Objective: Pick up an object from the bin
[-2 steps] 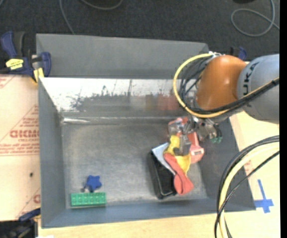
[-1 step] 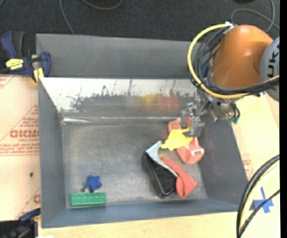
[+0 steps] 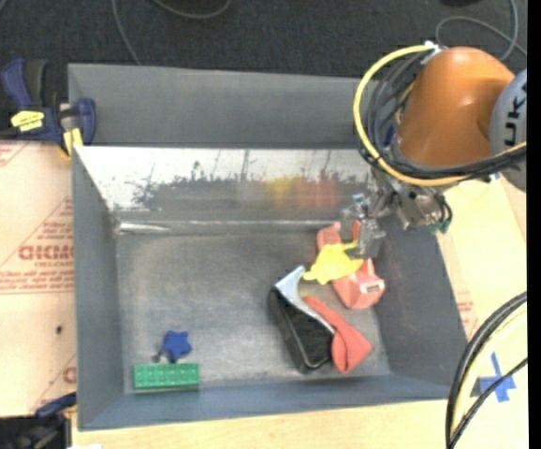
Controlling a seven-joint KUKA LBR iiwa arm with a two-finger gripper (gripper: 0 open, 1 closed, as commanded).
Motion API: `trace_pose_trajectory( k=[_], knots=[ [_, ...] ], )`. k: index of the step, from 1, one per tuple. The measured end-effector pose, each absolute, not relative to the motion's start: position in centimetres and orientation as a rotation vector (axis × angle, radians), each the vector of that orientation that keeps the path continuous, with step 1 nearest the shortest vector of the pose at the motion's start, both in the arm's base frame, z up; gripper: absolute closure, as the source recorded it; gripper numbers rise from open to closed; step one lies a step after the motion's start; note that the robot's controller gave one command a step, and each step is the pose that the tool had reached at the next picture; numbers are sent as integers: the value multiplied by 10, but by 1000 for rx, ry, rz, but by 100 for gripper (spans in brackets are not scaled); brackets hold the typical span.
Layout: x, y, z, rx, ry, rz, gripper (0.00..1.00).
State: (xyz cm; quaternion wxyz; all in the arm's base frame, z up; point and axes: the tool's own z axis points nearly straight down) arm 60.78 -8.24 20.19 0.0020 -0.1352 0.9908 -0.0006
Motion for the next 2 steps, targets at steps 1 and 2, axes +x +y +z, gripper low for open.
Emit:
trace_pose_trajectory(
  k=[1,2],
  knots=[
    [617,-73,169,-417,3099,-7,100],
    [611,-59,134,-392,3111,0,100]
  ],
)
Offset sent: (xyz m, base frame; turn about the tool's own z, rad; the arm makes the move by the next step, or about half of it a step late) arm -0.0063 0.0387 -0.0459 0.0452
